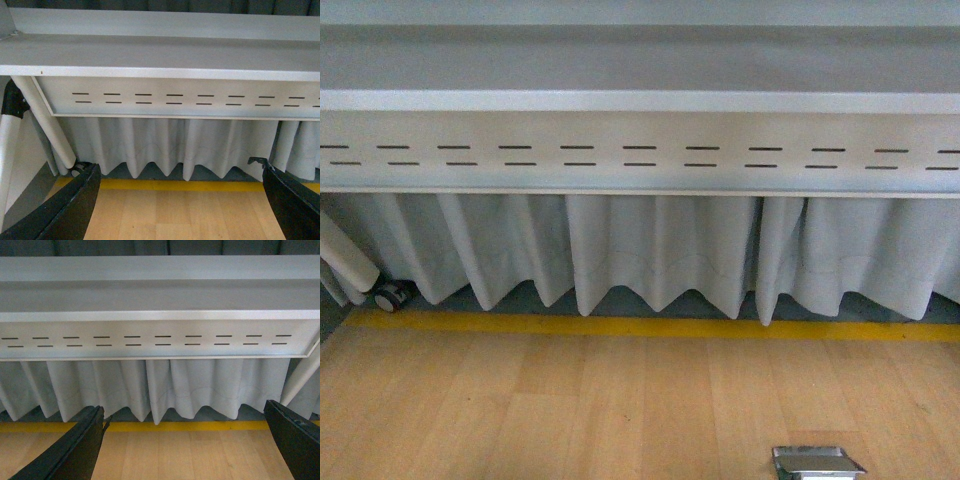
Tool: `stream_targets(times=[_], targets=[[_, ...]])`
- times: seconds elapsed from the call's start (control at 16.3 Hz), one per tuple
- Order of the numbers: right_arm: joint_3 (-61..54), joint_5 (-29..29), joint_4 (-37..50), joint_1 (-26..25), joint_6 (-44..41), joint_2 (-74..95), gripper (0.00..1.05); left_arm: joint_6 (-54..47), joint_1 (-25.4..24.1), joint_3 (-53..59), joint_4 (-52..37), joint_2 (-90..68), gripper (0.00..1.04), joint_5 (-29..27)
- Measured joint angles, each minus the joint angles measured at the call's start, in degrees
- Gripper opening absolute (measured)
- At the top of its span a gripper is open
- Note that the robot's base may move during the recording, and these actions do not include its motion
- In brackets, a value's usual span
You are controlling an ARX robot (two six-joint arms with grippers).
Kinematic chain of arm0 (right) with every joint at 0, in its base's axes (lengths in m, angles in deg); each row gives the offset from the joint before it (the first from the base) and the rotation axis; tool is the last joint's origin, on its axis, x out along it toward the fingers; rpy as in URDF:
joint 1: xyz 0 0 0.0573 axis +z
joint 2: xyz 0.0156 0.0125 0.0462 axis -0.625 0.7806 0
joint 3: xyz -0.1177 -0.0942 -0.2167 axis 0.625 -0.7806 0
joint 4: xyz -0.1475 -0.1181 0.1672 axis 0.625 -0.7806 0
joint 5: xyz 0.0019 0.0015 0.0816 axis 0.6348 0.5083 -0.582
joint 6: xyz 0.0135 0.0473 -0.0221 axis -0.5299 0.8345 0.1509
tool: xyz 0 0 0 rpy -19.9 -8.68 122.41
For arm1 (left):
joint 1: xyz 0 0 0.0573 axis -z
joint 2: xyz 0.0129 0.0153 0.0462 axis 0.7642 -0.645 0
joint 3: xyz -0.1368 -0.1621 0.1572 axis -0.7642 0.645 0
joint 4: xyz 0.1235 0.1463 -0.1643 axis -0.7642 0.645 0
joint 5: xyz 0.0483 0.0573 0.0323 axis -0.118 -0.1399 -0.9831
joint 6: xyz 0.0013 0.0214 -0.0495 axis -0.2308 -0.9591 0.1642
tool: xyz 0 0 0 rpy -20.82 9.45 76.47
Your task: Open oven
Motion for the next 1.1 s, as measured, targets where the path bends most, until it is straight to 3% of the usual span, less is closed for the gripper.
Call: stream_targets(times=[1.1], targets=[[0.0,-0.02,-0.13,0.0,0.0,-0.02,0.98,0.02,0.0,0.0,0.17,0.0,0.98,-0.02]])
